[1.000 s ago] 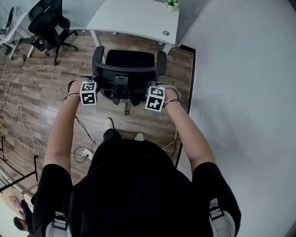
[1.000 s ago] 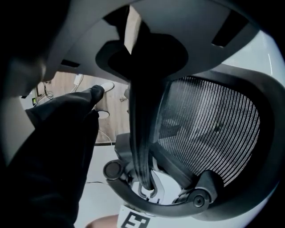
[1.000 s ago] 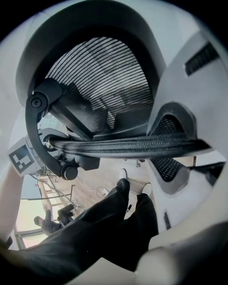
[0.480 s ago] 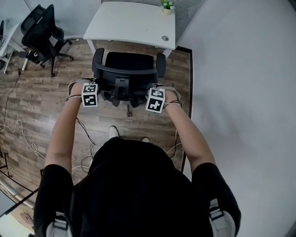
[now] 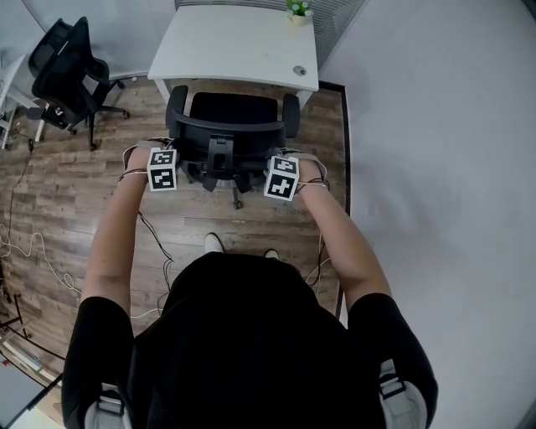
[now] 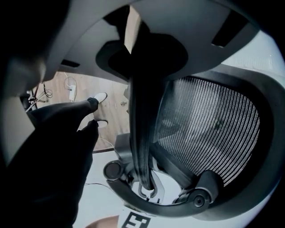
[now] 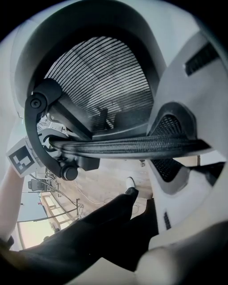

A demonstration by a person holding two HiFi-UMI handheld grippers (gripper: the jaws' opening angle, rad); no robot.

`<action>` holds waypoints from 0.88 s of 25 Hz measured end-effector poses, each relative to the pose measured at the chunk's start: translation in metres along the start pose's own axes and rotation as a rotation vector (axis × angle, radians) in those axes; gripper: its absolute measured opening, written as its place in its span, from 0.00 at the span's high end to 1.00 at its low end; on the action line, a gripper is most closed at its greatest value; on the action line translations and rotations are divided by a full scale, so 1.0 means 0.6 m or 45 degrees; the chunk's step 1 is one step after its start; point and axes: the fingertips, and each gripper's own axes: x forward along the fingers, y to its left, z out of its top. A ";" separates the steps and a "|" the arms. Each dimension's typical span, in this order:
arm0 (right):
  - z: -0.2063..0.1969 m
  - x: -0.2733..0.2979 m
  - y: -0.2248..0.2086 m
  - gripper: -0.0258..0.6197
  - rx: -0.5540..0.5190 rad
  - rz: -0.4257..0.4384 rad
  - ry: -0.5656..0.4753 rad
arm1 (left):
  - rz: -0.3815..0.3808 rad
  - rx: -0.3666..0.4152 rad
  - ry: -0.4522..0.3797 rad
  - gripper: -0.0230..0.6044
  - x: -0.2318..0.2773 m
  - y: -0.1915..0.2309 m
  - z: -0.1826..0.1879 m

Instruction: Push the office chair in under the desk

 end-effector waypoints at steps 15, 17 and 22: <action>0.015 0.029 -0.021 0.81 0.050 -0.033 0.004 | 0.033 0.063 -0.011 0.85 0.022 0.032 -0.025; 0.016 0.031 -0.022 0.81 0.051 -0.031 0.006 | 0.039 0.066 -0.010 0.85 0.023 0.032 -0.027; 0.016 0.033 -0.024 0.80 0.053 -0.028 0.003 | 0.056 0.076 -0.013 0.85 0.025 0.034 -0.027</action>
